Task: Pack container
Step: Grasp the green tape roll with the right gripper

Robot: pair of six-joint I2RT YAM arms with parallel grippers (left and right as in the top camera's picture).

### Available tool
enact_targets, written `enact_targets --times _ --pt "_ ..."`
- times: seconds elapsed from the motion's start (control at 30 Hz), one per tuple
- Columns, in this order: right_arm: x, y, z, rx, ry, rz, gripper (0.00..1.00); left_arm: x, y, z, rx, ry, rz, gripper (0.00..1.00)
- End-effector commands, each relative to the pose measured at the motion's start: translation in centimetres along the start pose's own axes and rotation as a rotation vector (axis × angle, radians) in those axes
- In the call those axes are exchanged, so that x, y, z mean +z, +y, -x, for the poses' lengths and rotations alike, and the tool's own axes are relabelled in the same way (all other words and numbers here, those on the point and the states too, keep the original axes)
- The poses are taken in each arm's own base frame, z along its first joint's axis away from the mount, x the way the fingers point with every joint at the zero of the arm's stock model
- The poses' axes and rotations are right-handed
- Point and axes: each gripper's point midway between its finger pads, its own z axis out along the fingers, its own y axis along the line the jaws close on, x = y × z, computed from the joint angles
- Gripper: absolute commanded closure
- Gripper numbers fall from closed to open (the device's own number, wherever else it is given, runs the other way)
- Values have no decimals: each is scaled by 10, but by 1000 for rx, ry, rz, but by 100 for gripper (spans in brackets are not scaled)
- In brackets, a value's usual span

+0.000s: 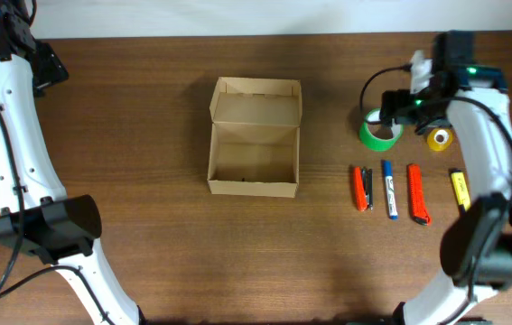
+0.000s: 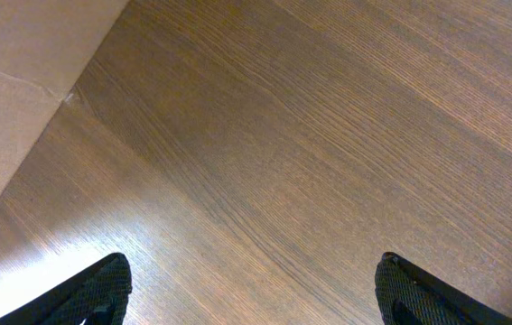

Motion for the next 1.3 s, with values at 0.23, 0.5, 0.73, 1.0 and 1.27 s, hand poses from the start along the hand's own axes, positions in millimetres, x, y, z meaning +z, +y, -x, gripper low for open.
enact_targets --times 0.23,0.5,0.73,1.0,1.27 --pt "55 -31 -7 31 108 -88 18 8 -9 -4 8 33 -40 14" --pt "56 -35 16 30 33 -102 24 8 -13 -6 9 41 -61 14" --pt "77 -36 13 33 113 -92 33 8 -12 -10 14 58 -56 14" --pt "84 -38 8 38 134 -91 38 8 -11 -12 17 65 -54 14" --pt "93 -44 -3 54 181 -94 38 8 -10 -14 20 72 -52 14"
